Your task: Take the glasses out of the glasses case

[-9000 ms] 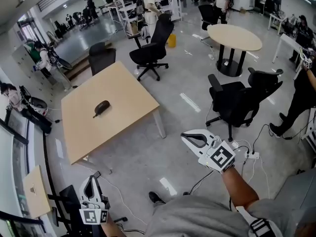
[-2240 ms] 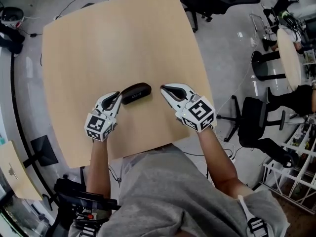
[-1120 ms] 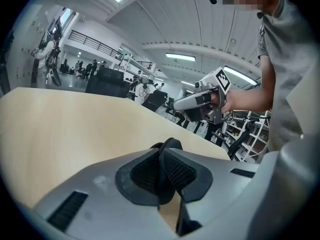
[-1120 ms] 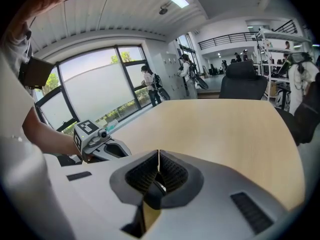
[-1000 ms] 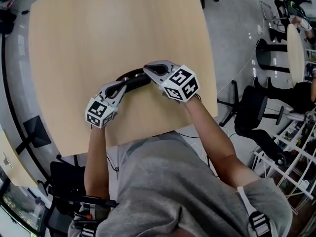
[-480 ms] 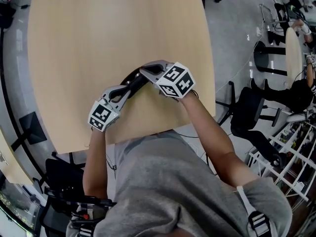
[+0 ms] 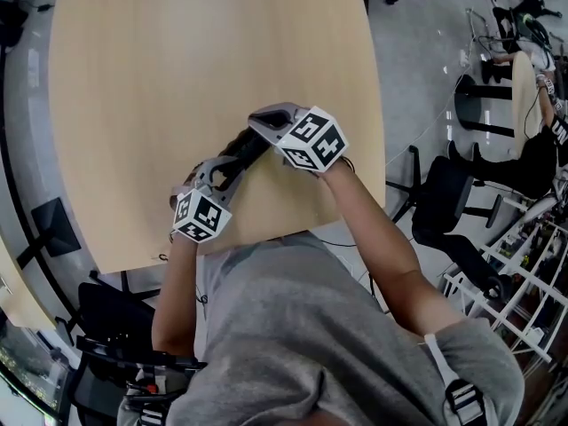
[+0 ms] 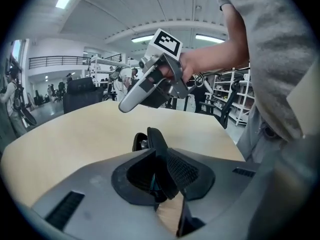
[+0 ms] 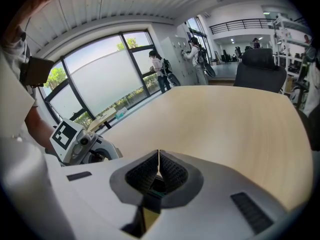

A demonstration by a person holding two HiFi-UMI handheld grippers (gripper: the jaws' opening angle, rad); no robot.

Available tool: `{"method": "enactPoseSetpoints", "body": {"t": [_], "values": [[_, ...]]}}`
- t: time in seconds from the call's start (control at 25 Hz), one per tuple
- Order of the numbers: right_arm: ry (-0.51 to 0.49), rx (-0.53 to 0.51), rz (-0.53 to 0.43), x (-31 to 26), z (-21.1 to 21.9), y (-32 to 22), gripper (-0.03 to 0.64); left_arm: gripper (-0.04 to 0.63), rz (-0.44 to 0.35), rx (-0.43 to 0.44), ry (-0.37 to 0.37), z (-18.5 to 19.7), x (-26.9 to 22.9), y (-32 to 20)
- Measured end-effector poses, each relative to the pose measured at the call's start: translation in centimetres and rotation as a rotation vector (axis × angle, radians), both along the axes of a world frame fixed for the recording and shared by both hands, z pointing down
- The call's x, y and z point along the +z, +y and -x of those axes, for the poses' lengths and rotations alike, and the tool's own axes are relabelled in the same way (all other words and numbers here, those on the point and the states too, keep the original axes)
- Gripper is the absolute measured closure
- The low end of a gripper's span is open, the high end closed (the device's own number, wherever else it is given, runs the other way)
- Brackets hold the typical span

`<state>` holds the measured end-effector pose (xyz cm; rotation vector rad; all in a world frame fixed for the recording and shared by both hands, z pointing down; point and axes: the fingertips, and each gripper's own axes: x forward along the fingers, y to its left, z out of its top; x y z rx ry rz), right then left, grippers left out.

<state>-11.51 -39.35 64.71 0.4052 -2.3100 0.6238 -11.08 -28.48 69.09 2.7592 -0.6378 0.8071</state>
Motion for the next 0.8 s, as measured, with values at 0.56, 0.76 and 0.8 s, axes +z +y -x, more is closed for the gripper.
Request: {"method": "enactPoseSetpoints", "body": {"t": [0.56,0.76,0.8], "values": [[0.17,-0.29,0.1,2.8,-0.7,6.5,0.609,0.505,-0.063,0.141,-0.049,-1.6,0.6,2.6],[0.267,-0.41,0.037,3.8,-0.7,7.8,0.609,0.505,-0.048,0.218,-0.083,-3.2,1.6,4.9],[0.288,-0.45,0.008,4.0,-0.6,8.0,0.609,0.505,-0.045,0.235,-0.093,-3.5,2.0,5.5]]}}
